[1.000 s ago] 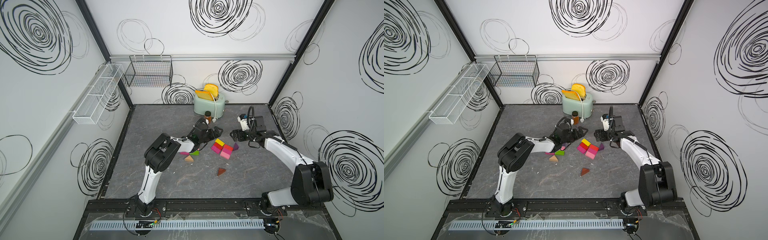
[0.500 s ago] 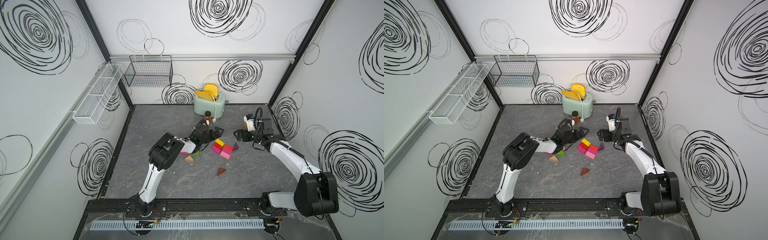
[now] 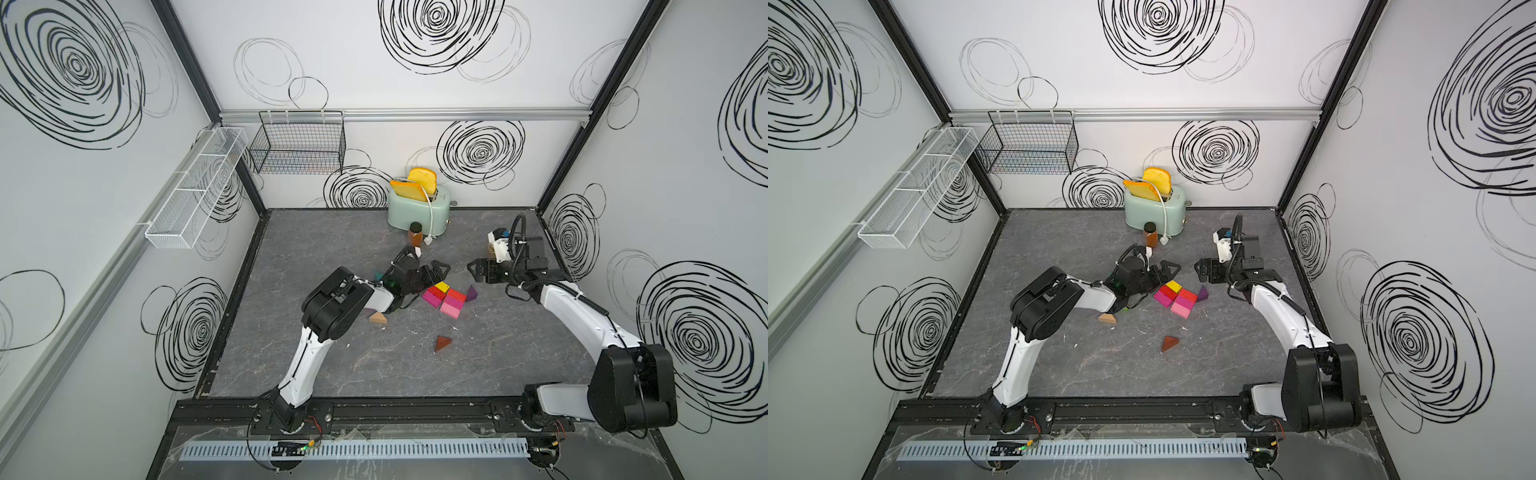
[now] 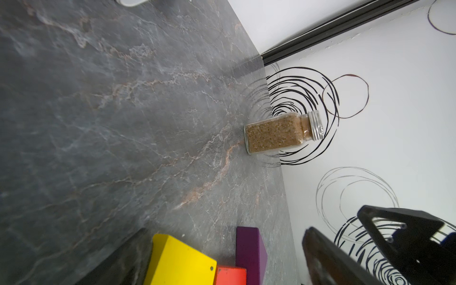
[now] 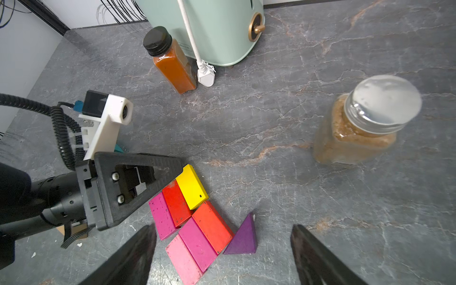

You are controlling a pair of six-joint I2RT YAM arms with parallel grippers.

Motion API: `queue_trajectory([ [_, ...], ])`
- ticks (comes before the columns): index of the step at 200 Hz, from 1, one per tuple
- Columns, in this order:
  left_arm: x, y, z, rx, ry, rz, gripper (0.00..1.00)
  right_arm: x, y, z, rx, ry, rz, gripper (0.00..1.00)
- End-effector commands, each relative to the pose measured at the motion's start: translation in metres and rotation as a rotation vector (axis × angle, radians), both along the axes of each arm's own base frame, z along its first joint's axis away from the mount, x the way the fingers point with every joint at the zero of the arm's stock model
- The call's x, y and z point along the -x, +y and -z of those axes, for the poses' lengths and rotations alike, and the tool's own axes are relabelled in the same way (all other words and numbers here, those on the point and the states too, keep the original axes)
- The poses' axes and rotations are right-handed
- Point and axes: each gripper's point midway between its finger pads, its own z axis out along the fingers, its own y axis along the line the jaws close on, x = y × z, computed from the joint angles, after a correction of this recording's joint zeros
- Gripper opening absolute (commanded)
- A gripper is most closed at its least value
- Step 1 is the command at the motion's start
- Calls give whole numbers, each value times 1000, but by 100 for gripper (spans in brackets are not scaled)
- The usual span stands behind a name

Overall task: Assemble a piece of candy with building blocks
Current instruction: Adjust the building blocks at the center of the board.

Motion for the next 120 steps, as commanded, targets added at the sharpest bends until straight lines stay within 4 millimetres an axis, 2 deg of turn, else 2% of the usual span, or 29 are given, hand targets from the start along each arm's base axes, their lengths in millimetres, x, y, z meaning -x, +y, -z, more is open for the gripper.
queue_trajectory([
  [1,4,0,-1,35,-6,-15,99,0,1,-10,-18,-35,-7,89],
  [120,17,-4,1,54,9,-11,100,-1,0,-12,-21,-44,-7,89],
])
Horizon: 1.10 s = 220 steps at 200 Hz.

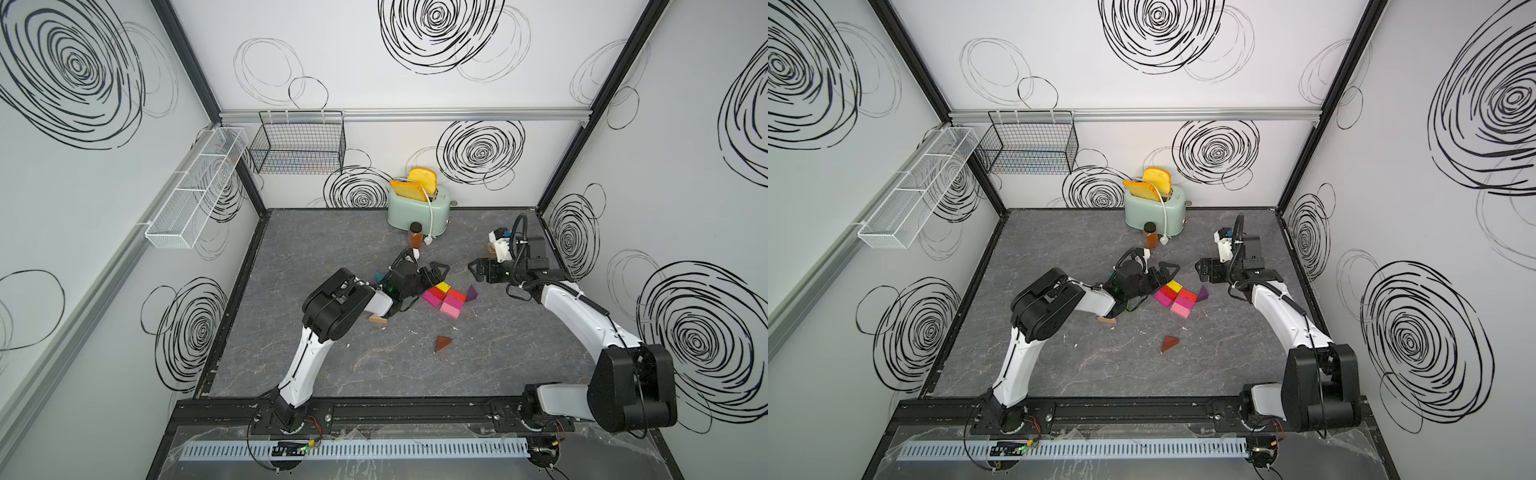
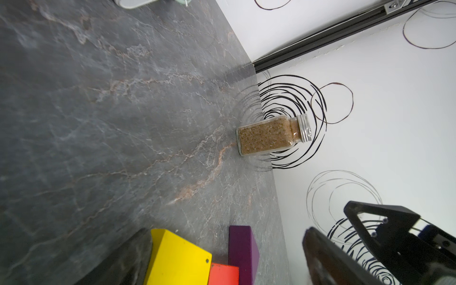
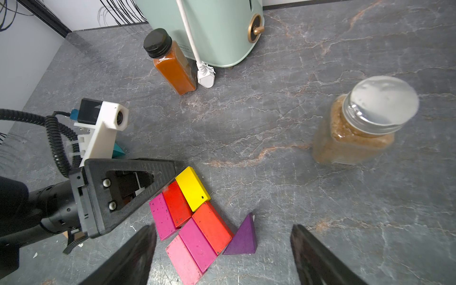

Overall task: Assemble a piece of candy with building blocks
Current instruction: Adjust the building blocks at the center of the board.

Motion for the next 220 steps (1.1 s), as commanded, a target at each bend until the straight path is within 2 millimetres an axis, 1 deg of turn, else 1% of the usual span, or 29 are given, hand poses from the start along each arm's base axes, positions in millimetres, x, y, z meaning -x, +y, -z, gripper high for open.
queue_trajectory([
  [1,9,-3,5,3,22,4,100,-1,0,-11,-14,-42,-5,89],
  [54,10,-2,2,-1,19,0,100,-1,-1,-11,-14,-45,-2,89],
  [71,5,4,-1,-7,13,-17,100,-1,0,-10,-13,-42,-4,89],
  [90,-3,12,-9,-31,-1,-29,100,-2,-3,-6,1,-32,3,88],
  [103,-7,19,-14,-77,-10,-35,100,-5,-4,-5,35,-34,9,88],
  [124,-8,31,-17,-179,-5,-39,98,-11,-6,3,98,-21,15,88],
  [127,-8,31,-20,-183,-12,-39,98,-11,-6,4,106,-19,15,88],
  [131,-5,34,-15,-212,10,-35,98,-12,-6,6,116,-16,16,88],
  [144,2,40,-16,-251,23,-25,98,-17,-6,13,151,-11,17,88],
  [169,26,49,-16,-280,53,8,98,-31,-1,23,228,1,9,88],
  [195,56,52,-17,-290,75,55,98,-49,15,37,306,17,-23,88],
  [207,70,50,-17,-286,84,79,98,-57,23,45,342,32,-39,87],
  [220,81,48,-19,-269,91,99,98,-65,30,53,372,46,-53,87],
])
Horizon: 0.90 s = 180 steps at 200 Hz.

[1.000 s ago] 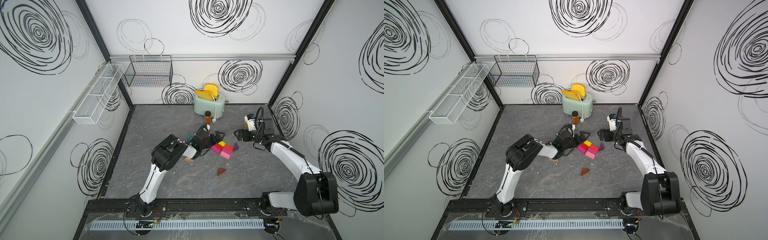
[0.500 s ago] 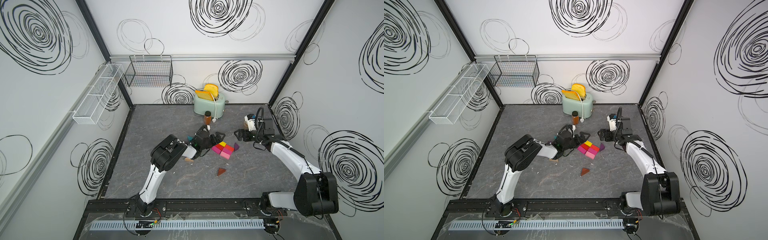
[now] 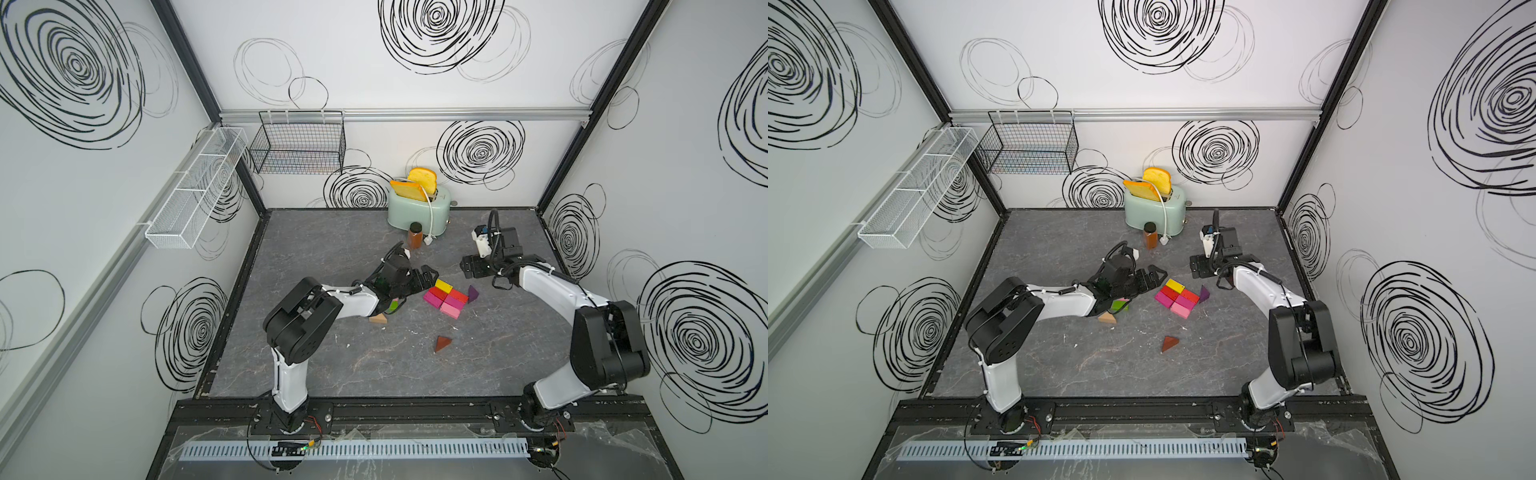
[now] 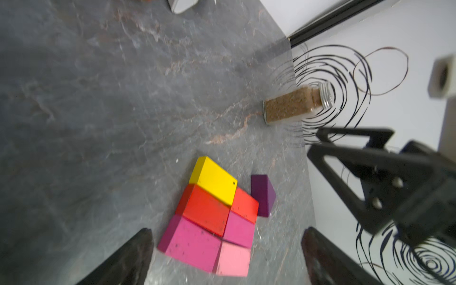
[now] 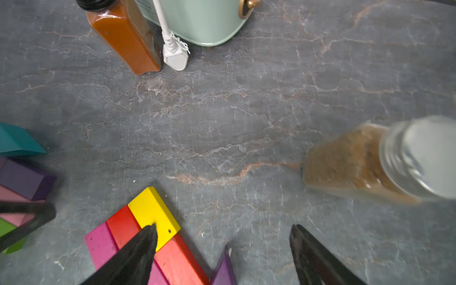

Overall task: Assemble a piece of candy with building blocks
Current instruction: Adjust the building blocks at the center of the board.

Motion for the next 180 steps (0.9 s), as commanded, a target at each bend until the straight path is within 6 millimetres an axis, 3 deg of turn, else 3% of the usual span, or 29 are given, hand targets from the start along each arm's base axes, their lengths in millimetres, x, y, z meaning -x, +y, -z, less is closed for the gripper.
queue_trajectory([
  [1,26,-4,2,0,26,57,98,-15,6,5,99,-5,-20,87],
  [35,40,-18,2,31,47,101,98,-26,18,28,167,37,-49,86],
  [64,44,-22,11,70,81,100,98,-23,26,49,212,93,-84,84],
  [180,37,-47,26,103,108,103,99,-4,33,83,283,207,-149,66],
])
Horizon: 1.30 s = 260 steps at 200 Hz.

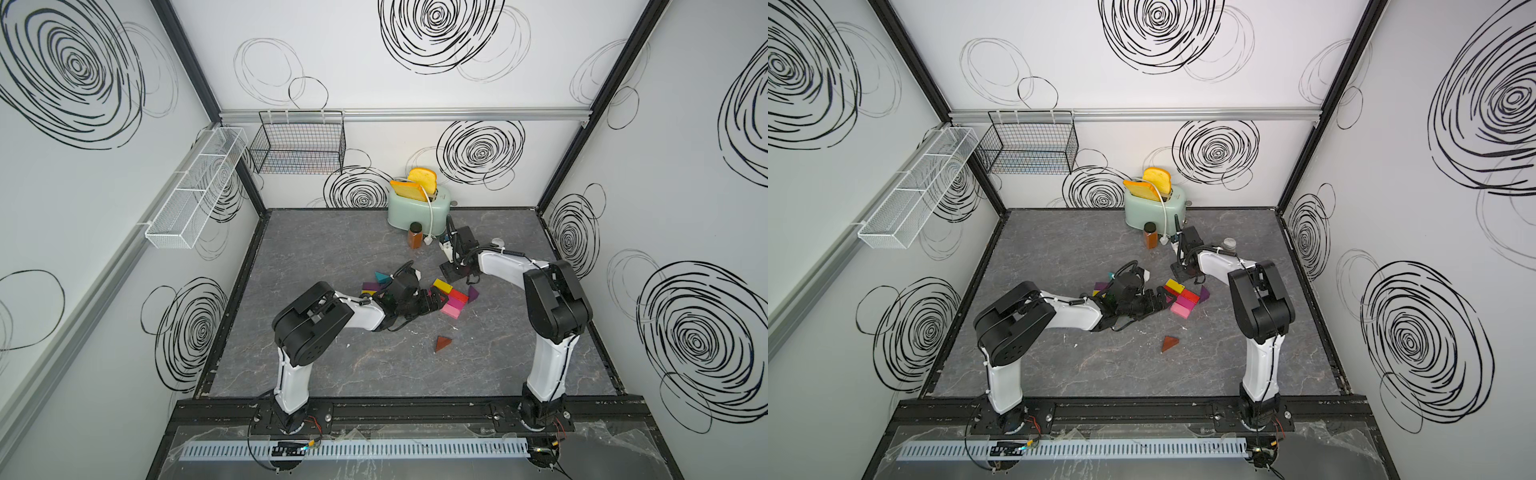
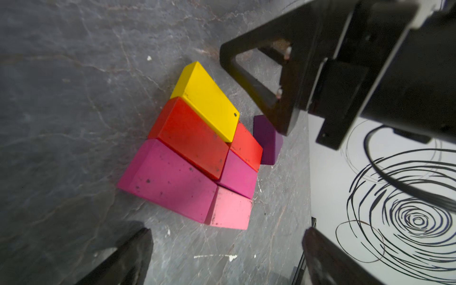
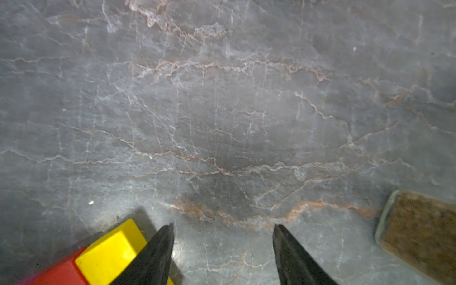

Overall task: Assemble a piece of candy with building blocks
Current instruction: Adjust the building blocks at the center of the board.

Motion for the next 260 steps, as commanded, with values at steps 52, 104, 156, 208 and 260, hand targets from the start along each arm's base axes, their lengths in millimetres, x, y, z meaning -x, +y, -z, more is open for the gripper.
queue_trajectory([
  [52,-5,-16,1,44,2,0,100,19,5,15,34,78,-43,56],
  [104,-6,-20,5,45,9,6,100,22,5,13,27,78,-45,51],
  [156,-4,-18,7,40,12,5,100,27,6,15,16,93,-51,46],
  [208,-3,-15,3,53,-4,4,100,32,7,19,10,113,-59,43],
  [260,-3,-17,-1,59,-7,9,100,34,8,17,6,112,-63,42],
])
